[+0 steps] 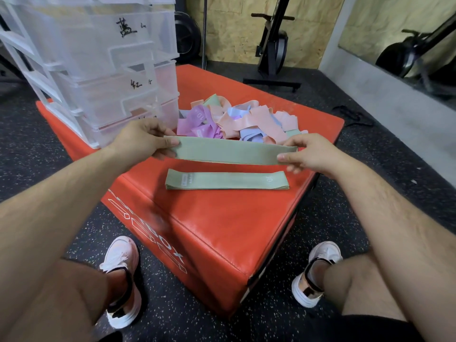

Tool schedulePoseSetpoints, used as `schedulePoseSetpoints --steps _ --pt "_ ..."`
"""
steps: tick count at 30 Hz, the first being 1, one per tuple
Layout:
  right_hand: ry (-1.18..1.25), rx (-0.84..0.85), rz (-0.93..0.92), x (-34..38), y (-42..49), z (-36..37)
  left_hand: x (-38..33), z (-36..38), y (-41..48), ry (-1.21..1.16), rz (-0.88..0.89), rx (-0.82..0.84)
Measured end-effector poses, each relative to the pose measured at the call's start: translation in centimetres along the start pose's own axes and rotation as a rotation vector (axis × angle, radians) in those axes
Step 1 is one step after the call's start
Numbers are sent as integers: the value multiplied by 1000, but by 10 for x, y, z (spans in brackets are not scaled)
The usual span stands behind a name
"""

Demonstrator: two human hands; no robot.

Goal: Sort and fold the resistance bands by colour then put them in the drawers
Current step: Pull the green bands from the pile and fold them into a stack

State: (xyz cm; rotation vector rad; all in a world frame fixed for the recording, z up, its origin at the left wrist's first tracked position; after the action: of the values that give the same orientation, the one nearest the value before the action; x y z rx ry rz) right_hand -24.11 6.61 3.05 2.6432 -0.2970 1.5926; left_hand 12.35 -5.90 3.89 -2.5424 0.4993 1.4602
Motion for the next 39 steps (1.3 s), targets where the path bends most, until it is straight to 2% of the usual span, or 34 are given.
schedulePoseSetpoints --steps 4,8,13,23,39 --pt "62 -51 0 -1 -7 -5 -4 3 -3 -110 -8 25" --pt "101 -207 -41 -3 -12 -3 -6 6 -7 -175 -49 21" --pt "1 -247 -24 -10 -14 7 0 14 -14 83 -12 -10" --pt "-177 -207 92 -33 -18 18 16 29 -15 595 -35 9" --pt "-330 -166 61 -40 -16 33 38 34 -11 731 -39 19"
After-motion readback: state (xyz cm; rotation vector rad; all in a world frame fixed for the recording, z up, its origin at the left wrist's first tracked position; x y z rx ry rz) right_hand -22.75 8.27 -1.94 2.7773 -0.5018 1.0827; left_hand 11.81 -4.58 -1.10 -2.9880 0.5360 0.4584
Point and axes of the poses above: each hand's wrist, its own y-axis towards the middle knuckle, its own z-axis out of the palm, x = y × z, the point moved 3 cm from there along y, towards the middle knuckle, and after that the axes turned 9 degrees about y, right-handed, at the moved point
